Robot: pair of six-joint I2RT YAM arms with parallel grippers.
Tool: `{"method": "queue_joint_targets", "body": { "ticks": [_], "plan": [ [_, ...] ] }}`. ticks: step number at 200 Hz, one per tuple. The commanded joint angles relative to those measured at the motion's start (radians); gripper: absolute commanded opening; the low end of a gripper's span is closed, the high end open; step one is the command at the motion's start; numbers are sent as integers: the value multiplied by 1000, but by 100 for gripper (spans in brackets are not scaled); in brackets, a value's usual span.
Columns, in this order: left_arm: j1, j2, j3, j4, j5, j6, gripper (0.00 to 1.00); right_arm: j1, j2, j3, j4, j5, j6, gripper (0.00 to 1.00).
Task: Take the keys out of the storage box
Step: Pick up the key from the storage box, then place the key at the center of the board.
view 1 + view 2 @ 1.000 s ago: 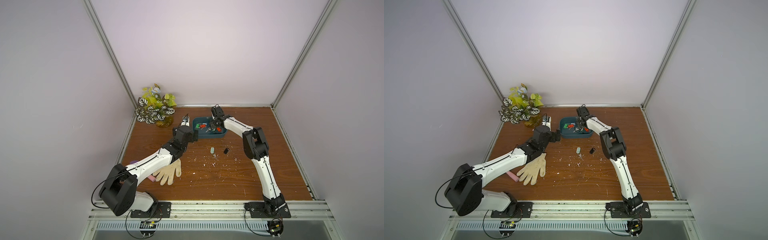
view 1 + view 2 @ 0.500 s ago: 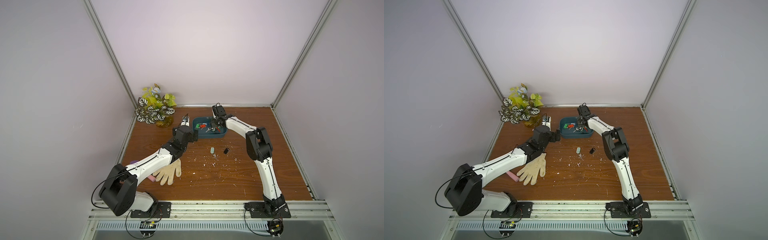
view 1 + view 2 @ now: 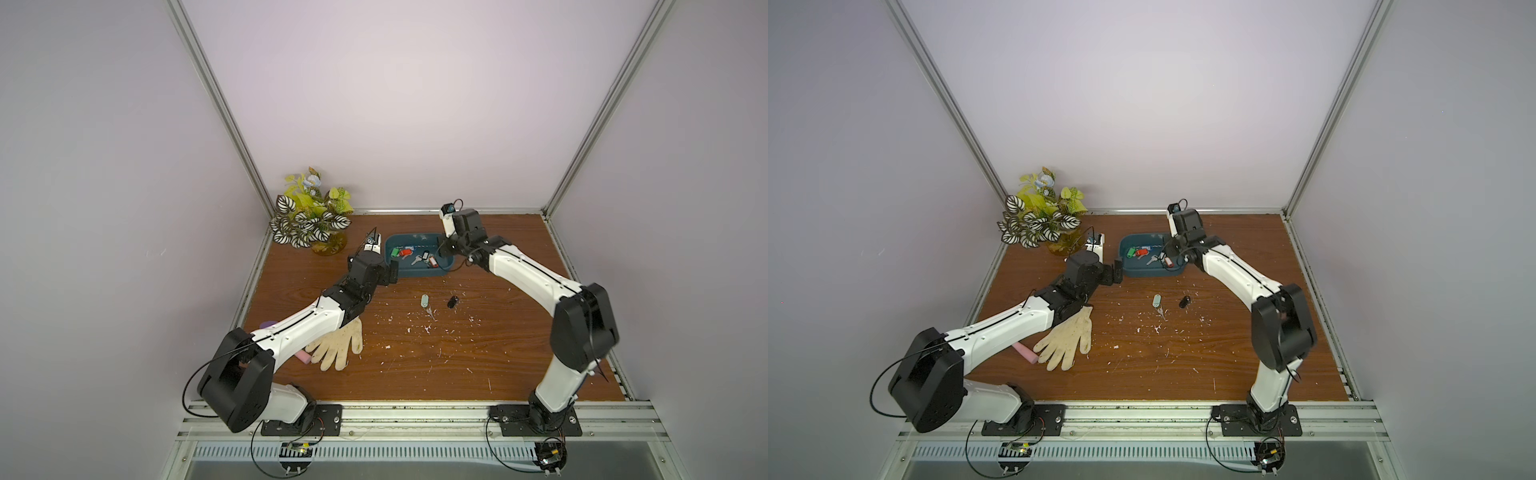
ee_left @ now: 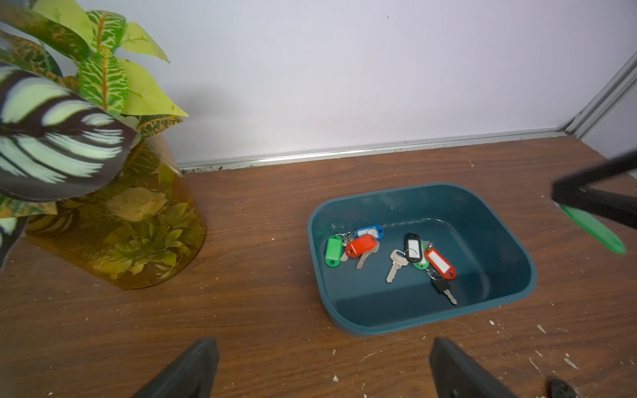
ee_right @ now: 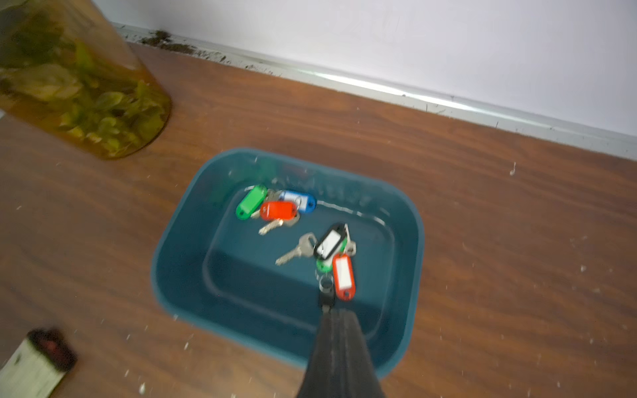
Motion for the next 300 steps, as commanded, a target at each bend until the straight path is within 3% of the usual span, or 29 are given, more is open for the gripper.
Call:
{"method": "queue_joint_targets", "body": {
  "ticks": [1, 48, 116, 169, 205, 230, 247, 274, 300],
  "plan": [
    [10, 46, 50, -13, 65, -13, 100, 23, -168, -233, 42, -60, 86, 0],
    [10, 104, 109, -33, 119, -37, 100, 72, -399, -709, 299, -110, 240, 0],
    [10, 170, 164, -58, 191, -92, 100, 92, -307, -791, 383, -116, 231, 0],
    [8, 297, 310, -153, 177, -102, 100, 92, -305, -793, 365, -123, 196, 28],
    [-1, 377, 420, -200, 147, -92, 100, 92, -414, -766, 296, -76, 178, 50],
    [-12, 535, 630, -344, 78, -61, 100, 93, -527, -715, 264, -1, 159, 74],
    [-15, 662, 797, -451, 37, -50, 98, 89, -595, -713, 297, 71, 149, 99],
    [-15, 811, 1006, -563, 4, -47, 89, 57, -634, -713, 332, 118, 125, 100],
    [-14, 877, 1081, -577, -3, -38, 78, 20, -608, -710, 346, 97, 122, 100]
  ]
}}
